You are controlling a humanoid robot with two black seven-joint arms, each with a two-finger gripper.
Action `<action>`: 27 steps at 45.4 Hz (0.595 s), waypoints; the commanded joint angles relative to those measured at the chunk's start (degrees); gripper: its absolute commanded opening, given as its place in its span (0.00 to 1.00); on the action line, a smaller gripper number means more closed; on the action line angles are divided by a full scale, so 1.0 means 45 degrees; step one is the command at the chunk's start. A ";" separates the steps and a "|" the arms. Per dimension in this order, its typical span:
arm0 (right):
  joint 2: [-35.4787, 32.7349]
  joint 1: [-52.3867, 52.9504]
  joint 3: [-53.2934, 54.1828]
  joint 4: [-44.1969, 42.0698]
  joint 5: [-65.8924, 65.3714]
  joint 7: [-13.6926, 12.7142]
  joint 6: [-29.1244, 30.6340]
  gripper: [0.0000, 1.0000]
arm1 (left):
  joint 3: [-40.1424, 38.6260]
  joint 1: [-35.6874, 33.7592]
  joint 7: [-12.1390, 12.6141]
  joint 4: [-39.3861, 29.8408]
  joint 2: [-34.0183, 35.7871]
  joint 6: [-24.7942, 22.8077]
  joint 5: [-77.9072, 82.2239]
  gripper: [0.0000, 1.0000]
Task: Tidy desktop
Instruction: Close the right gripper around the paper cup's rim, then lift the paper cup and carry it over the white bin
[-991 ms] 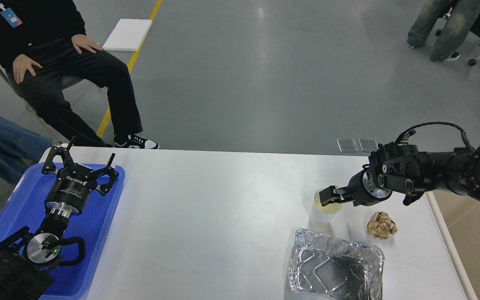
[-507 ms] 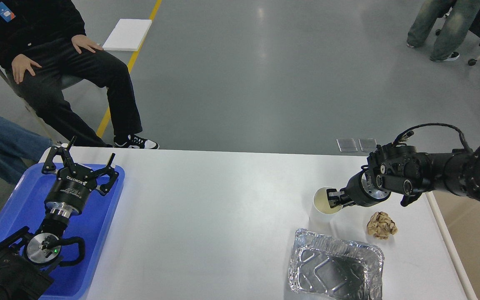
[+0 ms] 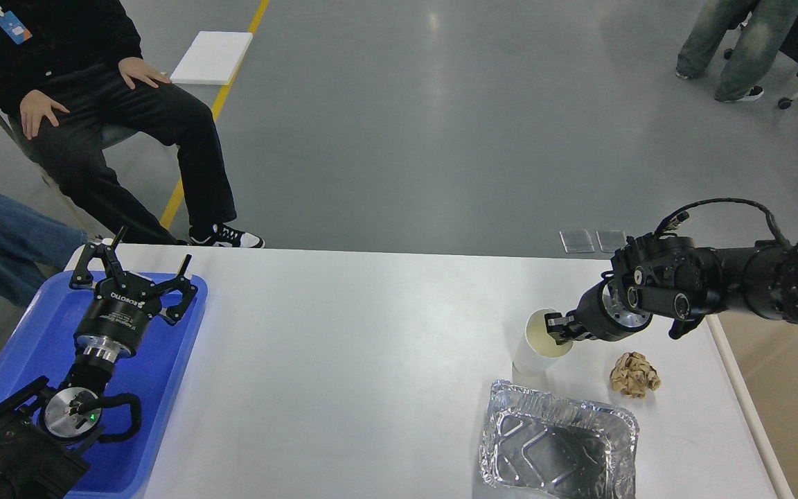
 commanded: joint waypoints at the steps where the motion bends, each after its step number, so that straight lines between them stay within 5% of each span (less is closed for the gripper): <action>1: -0.0558 0.1507 -0.0009 0.1525 -0.0620 0.0000 0.0188 0.00 | 0.0002 -0.0002 0.0000 0.0000 0.0000 0.0001 0.0000 0.99; 27: -0.2902 0.7328 0.0362 0.4417 -0.2848 -0.0020 0.3078 0.00 | 0.0002 -0.0002 0.0000 0.0000 0.0000 0.0001 0.0000 0.99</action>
